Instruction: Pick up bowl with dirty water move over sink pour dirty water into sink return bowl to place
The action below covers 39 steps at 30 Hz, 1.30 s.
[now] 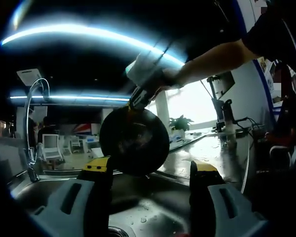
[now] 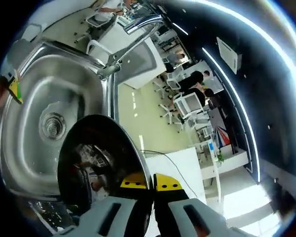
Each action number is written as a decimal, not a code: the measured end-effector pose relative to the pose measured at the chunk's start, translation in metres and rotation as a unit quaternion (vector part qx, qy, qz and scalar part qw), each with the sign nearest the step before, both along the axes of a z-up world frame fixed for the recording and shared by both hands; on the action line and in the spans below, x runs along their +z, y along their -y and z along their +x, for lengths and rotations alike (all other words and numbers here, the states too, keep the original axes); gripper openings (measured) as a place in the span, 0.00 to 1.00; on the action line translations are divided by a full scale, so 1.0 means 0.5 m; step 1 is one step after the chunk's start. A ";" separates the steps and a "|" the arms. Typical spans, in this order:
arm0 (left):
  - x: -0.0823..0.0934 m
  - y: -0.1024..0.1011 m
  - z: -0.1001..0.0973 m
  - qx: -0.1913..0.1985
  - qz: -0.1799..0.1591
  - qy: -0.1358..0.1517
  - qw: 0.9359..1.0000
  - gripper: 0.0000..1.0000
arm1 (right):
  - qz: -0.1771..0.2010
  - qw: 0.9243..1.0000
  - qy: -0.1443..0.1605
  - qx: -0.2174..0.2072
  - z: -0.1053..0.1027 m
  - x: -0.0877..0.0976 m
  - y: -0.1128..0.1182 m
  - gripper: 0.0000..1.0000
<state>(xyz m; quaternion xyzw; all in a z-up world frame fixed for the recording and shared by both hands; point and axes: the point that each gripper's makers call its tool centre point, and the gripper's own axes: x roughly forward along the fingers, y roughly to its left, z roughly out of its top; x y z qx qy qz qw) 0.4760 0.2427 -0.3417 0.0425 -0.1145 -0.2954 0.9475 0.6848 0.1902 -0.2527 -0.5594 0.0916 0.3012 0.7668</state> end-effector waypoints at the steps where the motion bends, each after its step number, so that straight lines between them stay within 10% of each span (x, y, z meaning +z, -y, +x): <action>1: 0.000 0.000 0.000 0.000 0.000 0.000 1.000 0.59 | -0.001 1.000 0.001 0.001 -0.002 0.001 0.000 0.00; 39: 0.002 -0.003 -0.001 0.005 0.003 0.000 1.000 0.59 | -0.072 0.985 0.142 0.066 0.000 0.056 -0.024 0.00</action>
